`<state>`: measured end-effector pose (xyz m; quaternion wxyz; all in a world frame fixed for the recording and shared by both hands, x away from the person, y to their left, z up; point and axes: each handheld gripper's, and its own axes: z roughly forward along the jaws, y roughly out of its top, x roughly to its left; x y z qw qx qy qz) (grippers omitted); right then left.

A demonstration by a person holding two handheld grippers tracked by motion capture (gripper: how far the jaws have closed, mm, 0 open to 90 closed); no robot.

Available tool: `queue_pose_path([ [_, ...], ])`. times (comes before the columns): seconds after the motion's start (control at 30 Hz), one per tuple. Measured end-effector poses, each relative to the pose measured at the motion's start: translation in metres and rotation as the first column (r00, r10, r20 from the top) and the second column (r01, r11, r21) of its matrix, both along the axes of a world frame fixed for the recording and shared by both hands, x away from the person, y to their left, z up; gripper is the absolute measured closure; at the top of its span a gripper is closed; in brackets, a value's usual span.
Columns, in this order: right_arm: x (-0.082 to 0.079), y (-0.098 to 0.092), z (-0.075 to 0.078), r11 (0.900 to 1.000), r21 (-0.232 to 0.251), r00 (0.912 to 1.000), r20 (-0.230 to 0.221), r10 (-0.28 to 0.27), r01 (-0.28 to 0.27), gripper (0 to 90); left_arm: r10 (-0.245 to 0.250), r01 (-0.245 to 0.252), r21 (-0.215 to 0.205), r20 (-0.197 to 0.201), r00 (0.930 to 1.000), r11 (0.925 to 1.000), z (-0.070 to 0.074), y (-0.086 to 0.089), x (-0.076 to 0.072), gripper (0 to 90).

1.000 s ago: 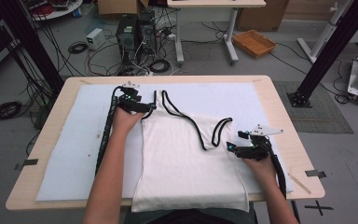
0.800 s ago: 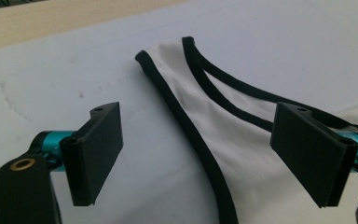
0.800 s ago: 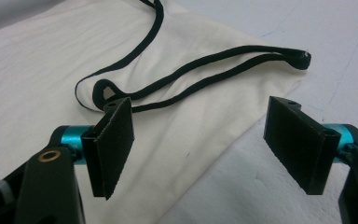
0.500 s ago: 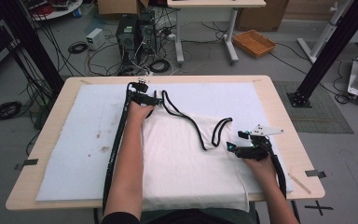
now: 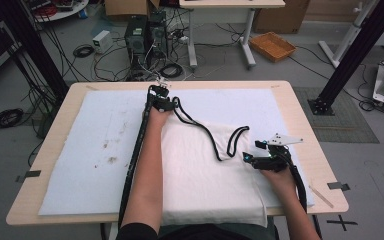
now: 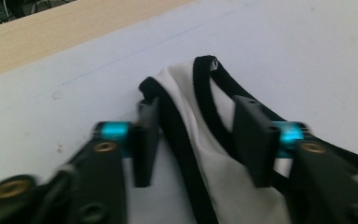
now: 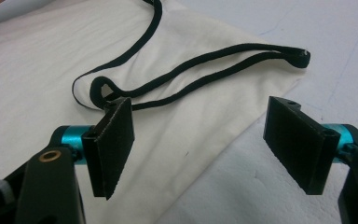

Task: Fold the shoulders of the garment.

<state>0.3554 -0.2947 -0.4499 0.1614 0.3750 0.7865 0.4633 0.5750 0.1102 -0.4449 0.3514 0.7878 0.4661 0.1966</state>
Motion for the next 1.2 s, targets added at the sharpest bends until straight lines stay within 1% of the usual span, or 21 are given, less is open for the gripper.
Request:
queue_pose_path([
  [0.03, 0.0, 0.0, 0.0, 1.0, 0.0, 1.0, 0.002, -0.001, 0.001, 25.1, -0.021, 0.021, -0.004, 0.003, 0.9998, 0.9998, 0.0, 0.001, -0.001, 72.9],
  [0.07, 0.0, 0.0, 0.0, 1.0, -0.002, 1.0, 0.003, -0.003, 0.003, 25.1, -0.021, 0.021, -0.004, 0.003, 0.9998, 0.9998, 0.0, 0.001, -0.001, 76.6],
  [0.1, 0.0, 0.001, 0.0, 1.0, -0.003, 1.0, 0.003, -0.001, 0.001, 25.1, -0.036, 0.036, -0.022, 0.013, 0.9993, 0.9991, -0.002, 0.002, -0.003, 79.8],
  [0.23, 0.0, 0.001, 0.0, 1.0, -0.006, 1.0, 0.005, 0.0, 0.0, 25.1, -0.068, 0.067, -0.065, -0.018, 0.9975, 0.9956, 0.0, 0.007, -0.004, 82.5],
  [0.3, 0.0, 0.001, 0.0, 1.0, -0.006, 1.0, 0.006, 0.0, 0.0, 25.1, -0.072, 0.071, -0.091, -0.013, 0.9973, 0.9933, 0.003, 0.009, -0.007, 82.8],
  [0.33, 0.0, 0.001, 0.0, 1.0, -0.005, 1.0, 0.005, 0.0, 0.0, 25.1, -0.078, 0.076, -0.112, -0.01, 0.9969, 0.9907, 0.005, 0.01, -0.009, 82.9],
  [0.37, 0.0, 0.001, 0.0, 1.0, -0.005, 1.0, 0.004, 0.0, 0.0, 25.1, -0.087, 0.085, -0.156, -0.003, 0.9962, 0.9841, 0.007, 0.012, -0.014, 82.9],
  [0.4, 0.0, 0.001, 0.0, 1.0, -0.006, 1.0, 0.006, 0.0, 0.0, 25.1, -0.089, 0.088, -0.176, 0.001, 0.996, 0.9804, 0.008, 0.013, -0.017, 83.0],
  [0.43, 0.0, 0.001, 0.0, 1.0, -0.006, 1.0, 0.007, 0.0, 0.0, 25.0, -0.095, 0.096, -0.188, 0.013, 0.9954, 0.9774, 0.011, 0.014, -0.023, 83.0],
  [0.5, -0.001, 0.0, 0.0, 1.0, -0.002, 1.0, 0.009, -0.002, 0.002, 25.1, -0.108, 0.114, -0.176, 0.039, 0.9933, 0.9778, 0.017, 0.015, -0.032, 83.0],
  [0.67, -0.001, 0.0, 0.0, 1.0, -0.002, 0.9999, 0.012, -0.005, 0.005, 25.1, -0.145, 0.163, -0.199, 0.101, 0.9842, 0.9663, 0.036, 0.017, -0.058, 83.0],
  [0.7, -0.001, 0.0, 0.0, 1.0, -0.004, 0.9999, 0.013, -0.004, 0.004, 25.1, -0.157, 0.178, -0.199, 0.118, 0.9806, 0.9638, 0.04, 0.017, -0.065, 83.0],
  [0.73, -0.001, 0.001, 0.0, 1.0, -0.005, 0.9999, 0.014, -0.002, 0.002, 25.1, -0.164, 0.188, -0.201, 0.129, 0.978, 0.9615, 0.042, 0.017, -0.069, 83.0],
  [0.77, -0.001, 0.001, 0.0, 1.0, -0.005, 0.9999, 0.014, -0.002, 0.002, 25.1, -0.164, 0.188, -0.201, 0.129, 0.978, 0.9615, 0.042, 0.017, -0.069, 82.9],
  [0.8, -0.001, 0.001, 0.0, 1.0, -0.007, 0.9999, 0.012, -0.001, 0.001, 25.0, -0.173, 0.203, -0.216, 0.148, 0.9737, 0.9551, 0.046, 0.015, -0.083, 82.9],
  [0.83, -0.001, 0.001, 0.0, 1.0, -0.008, 0.9999, 0.01, -0.001, 0.001, 25.1, -0.174, 0.206, -0.222, 0.156, 0.9724, 0.9531, 0.046, 0.014, -0.089, 82.9],
  [0.93, 0.0, 0.001, 0.0, 1.0, -0.01, 1.0, 0.005, 0.001, -0.001, 25.1, -0.193, 0.228, -0.197, 0.181, 0.9643, 0.9537, 0.048, 0.011, -0.109, 82.9],
  [0.97, 0.0, 0.001, 0.0, 1.0, -0.01, 1.0, 0.005, 0.0, 0.0, 25.1, -0.2, 0.238, -0.21, 0.187, 0.9618, 0.9485, 0.049, 0.011, -0.117, 82.9],
  [1.0, 0.0, 0.001, 0.0, 1.0, -0.01, 1.0, 0.004, 0.0, 0.0, 25.1, -0.203, 0.242, -0.212, 0.192, 0.9602, 0.9468, 0.049, 0.012, -0.122, 82.9],
  [1.07, 0.0, 0.001, 0.0, 1.0, -0.013, 1.0, 0.003, -0.001, 0.001, 25.1, -0.201, 0.249, -0.209, 0.228, 0.9528, 0.9457, 0.051, 0.013, -0.138, 82.9],
  [1.2, 0.0, 0.002, 0.0, 1.0, -0.014, 1.0, 0.004, -0.001, 0.001, 25.1, -0.213, 0.273, -0.221, 0.26, 0.9419, 0.9364, 0.048, 0.012, -0.168, 82.2],
])
